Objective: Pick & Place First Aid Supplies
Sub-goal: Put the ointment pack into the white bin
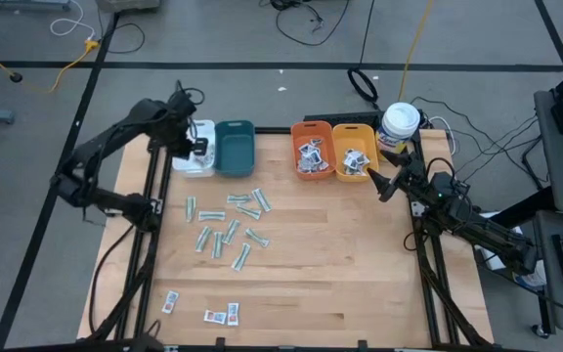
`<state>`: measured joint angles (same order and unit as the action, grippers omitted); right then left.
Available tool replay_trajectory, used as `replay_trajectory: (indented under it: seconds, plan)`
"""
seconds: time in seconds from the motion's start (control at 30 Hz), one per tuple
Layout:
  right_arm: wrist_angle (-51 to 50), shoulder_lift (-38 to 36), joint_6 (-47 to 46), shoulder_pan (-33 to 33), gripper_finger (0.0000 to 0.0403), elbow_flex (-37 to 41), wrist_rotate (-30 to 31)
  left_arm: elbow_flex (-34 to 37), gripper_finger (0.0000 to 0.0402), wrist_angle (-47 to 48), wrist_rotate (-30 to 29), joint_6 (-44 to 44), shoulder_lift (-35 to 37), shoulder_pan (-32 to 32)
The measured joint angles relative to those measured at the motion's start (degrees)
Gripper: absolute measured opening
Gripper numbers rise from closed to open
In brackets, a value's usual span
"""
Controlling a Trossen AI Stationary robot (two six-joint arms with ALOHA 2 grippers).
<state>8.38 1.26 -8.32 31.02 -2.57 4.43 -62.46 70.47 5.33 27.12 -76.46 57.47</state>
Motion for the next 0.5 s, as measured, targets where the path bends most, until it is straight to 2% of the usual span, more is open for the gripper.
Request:
replay_trajectory:
  seconds: [0.23,0.5]
  plan:
    - [0.0,0.0,0.0,0.0,0.0392,0.0,0.0,0.0,0.0001,-9.8,-4.9,0.6,-10.2,1.2]
    - [0.0,0.0,0.0,0.0,0.0392,0.0,0.0,0.0,0.0014,-12.2,-4.8,0.4,-18.2,2.1]
